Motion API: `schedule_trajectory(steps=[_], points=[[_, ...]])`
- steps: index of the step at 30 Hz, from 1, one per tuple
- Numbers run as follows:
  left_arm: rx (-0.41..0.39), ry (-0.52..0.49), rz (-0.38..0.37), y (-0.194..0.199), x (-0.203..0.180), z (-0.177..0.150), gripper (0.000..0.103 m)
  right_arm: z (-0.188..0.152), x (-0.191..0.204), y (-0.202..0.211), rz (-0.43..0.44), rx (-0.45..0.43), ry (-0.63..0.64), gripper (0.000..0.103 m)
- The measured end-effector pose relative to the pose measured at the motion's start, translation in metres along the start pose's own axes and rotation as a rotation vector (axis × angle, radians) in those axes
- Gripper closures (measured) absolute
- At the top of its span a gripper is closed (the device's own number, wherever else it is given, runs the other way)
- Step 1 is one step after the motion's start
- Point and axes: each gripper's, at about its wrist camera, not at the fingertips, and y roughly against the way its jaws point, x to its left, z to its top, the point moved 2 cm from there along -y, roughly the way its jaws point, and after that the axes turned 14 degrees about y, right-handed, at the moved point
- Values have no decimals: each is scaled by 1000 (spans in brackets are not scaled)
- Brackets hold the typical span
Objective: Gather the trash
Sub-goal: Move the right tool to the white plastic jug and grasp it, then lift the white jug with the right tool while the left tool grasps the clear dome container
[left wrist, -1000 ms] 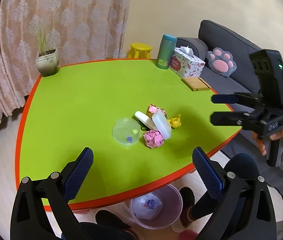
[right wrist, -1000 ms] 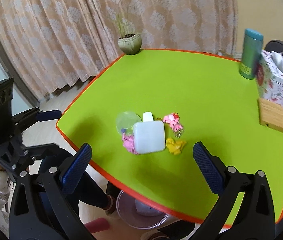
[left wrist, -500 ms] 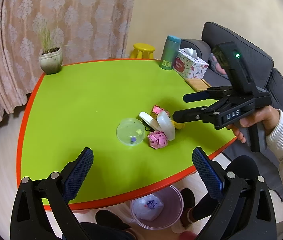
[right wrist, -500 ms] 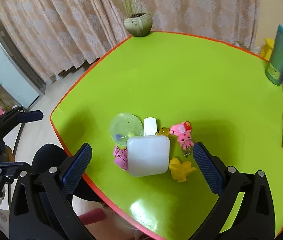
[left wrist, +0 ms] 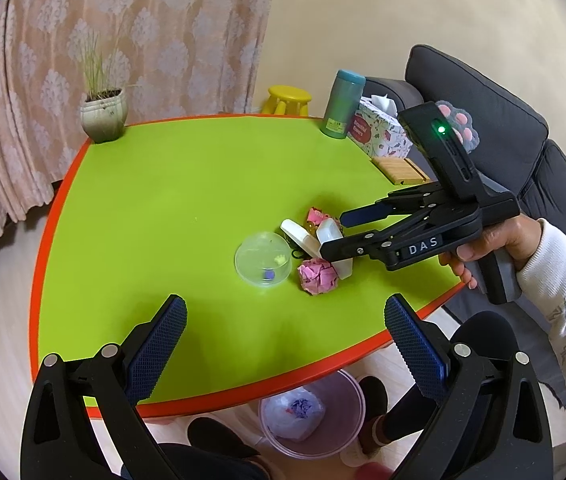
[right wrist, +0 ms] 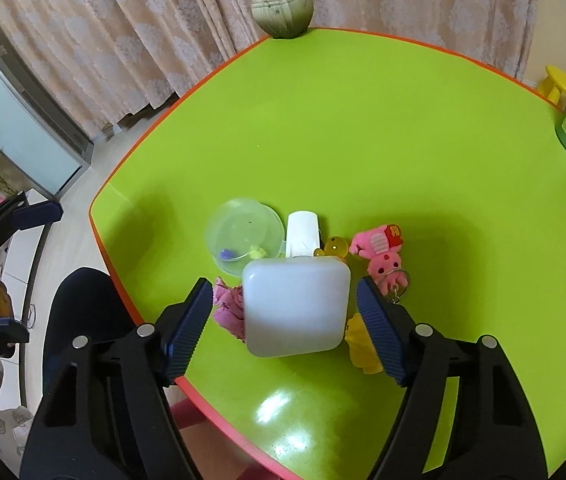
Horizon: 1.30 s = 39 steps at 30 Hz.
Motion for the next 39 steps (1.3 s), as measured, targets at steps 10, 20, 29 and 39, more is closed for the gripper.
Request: schedule_trajectory(steps=[10,20,29,39], points=[[6,4,0,-2,1,-2,8,1,-1,-7,4,20,-4,40],[7,7,-3,-4,2,-3,8,1,-2,-6,-16,0,-10,45],[11,-7,-3,-7,1,0,8,3,0,22,-50,-71,-40,45],[44,-24,14,-25,-5,21,8,-4,2,71,-115,-138,-86,45]])
